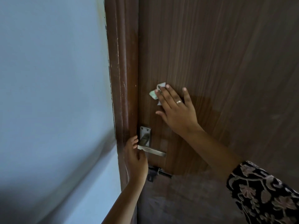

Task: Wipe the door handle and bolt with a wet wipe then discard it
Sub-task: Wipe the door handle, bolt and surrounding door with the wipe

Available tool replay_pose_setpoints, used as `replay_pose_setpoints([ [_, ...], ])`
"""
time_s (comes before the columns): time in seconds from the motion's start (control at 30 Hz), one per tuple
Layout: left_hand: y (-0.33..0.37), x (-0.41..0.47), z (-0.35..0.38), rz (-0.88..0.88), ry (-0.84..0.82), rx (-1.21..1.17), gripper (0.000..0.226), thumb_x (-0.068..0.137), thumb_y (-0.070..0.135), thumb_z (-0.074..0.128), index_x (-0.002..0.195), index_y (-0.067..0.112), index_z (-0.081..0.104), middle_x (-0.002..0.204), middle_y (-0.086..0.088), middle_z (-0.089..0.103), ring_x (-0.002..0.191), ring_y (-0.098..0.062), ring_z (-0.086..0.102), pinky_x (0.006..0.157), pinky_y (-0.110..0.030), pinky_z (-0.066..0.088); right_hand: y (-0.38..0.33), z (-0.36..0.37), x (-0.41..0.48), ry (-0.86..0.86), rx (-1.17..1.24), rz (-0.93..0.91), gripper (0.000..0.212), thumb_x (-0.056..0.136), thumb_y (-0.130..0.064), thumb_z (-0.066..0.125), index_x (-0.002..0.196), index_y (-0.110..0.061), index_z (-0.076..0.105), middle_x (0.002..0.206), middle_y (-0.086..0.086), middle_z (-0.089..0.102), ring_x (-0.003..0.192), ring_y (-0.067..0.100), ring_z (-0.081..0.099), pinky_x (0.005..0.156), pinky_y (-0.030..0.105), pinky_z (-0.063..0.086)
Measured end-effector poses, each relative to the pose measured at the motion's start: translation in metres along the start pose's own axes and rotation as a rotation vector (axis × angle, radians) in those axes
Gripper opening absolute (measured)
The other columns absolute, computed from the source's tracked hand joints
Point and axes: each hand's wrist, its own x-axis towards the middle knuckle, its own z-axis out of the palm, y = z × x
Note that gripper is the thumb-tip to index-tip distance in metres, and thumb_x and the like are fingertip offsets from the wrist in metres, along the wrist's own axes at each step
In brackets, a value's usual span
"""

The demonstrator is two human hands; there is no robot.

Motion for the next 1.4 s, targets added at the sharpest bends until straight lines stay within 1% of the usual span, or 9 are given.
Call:
replay_pose_setpoints([
  [0.17,0.016,0.005,0.008,0.161,-0.014,0.051,0.046,0.082,-0.011,0.058,0.124,0.008,0.055,0.121,0.001,0.058,0.115,-0.021,0.054,0.095,-0.051,0.049,0.005,-0.011,0.039,0.054,-0.003,0.075,0.066,0.096,-0.054,0.026,0.15,-0.017,0.02,0.155,0.002,0.028,0.144,0.017,0.022,0.115,0.049,-0.002],
  [0.37,0.02,0.01,0.012,0.226,-0.007,0.07,0.041,0.084,-0.001,0.063,0.124,0.009,0.056,0.124,-0.001,0.06,0.117,-0.014,0.053,0.102,-0.048,0.046,0.001,0.004,0.005,0.021,0.061,0.152,0.068,0.096,-0.054,0.027,0.151,-0.015,0.015,0.157,0.004,0.023,0.145,0.018,0.018,0.114,0.049,-0.005],
  [0.57,0.017,0.011,0.012,0.183,-0.044,0.106,0.042,0.087,0.001,0.061,0.127,0.013,0.054,0.126,0.002,0.058,0.121,-0.018,0.051,0.105,-0.049,0.043,-0.001,0.01,-0.057,-0.084,0.026,-0.083,0.072,0.091,-0.056,0.04,0.149,-0.016,0.022,0.155,0.003,0.028,0.143,0.017,0.025,0.113,0.047,0.006],
  [0.67,0.017,0.01,0.012,0.178,-0.05,0.113,0.045,0.085,-0.002,0.061,0.127,0.014,0.054,0.122,0.009,0.054,0.119,-0.018,0.052,0.103,-0.049,0.045,0.016,0.003,-0.025,-0.041,0.003,0.051,0.069,0.094,-0.056,0.031,0.15,-0.016,0.02,0.155,0.003,0.028,0.144,0.017,0.022,0.114,0.049,-0.002],
  [0.77,0.021,0.008,0.013,0.181,-0.05,0.123,0.043,0.085,0.001,0.062,0.127,0.011,0.055,0.126,0.001,0.058,0.119,-0.019,0.052,0.103,-0.049,0.044,0.019,-0.004,0.009,-0.035,0.028,0.17,0.071,0.095,-0.056,0.023,0.151,-0.013,0.016,0.156,0.005,0.024,0.145,0.019,0.019,0.114,0.05,-0.006],
  [0.97,0.026,0.009,0.009,0.191,-0.053,0.115,0.039,0.087,0.007,0.062,0.126,0.009,0.056,0.125,-0.005,0.059,0.117,-0.02,0.053,0.101,-0.048,0.045,-0.022,0.013,-0.017,-0.132,0.046,-0.173,0.075,0.091,-0.056,0.039,0.149,-0.012,0.019,0.156,0.006,0.023,0.145,0.02,0.019,0.114,0.045,-0.006],
  [1.13,0.027,0.007,-0.003,0.163,-0.056,0.183,0.039,0.089,0.008,0.06,0.126,0.015,0.056,0.126,0.004,0.057,0.12,-0.015,0.05,0.106,-0.03,0.038,-0.02,0.02,-0.069,-0.22,0.115,-0.307,0.071,0.091,-0.052,0.043,0.148,-0.014,0.025,0.154,0.005,0.028,0.143,0.019,0.023,0.115,0.047,0.003],
  [1.27,0.021,0.002,-0.013,0.1,-0.07,0.207,0.042,0.088,0.002,0.056,0.127,0.017,0.055,0.13,0.002,0.055,0.122,-0.015,0.047,0.108,-0.03,0.036,0.023,0.01,-0.063,-0.096,0.075,-0.053,0.07,0.092,-0.052,0.041,0.149,-0.015,0.024,0.154,0.004,0.029,0.143,0.018,0.025,0.113,0.05,0.005],
  [1.4,0.029,-0.012,-0.006,0.078,-0.047,0.186,0.041,0.087,-0.002,0.057,0.122,0.02,0.057,0.121,0.012,0.05,0.108,0.004,0.045,0.093,-0.002,0.031,0.04,0.004,-0.043,-0.027,0.072,0.129,0.066,0.097,-0.049,0.026,0.151,-0.013,0.014,0.156,0.006,0.025,0.145,0.02,0.018,0.114,0.053,-0.001],
])
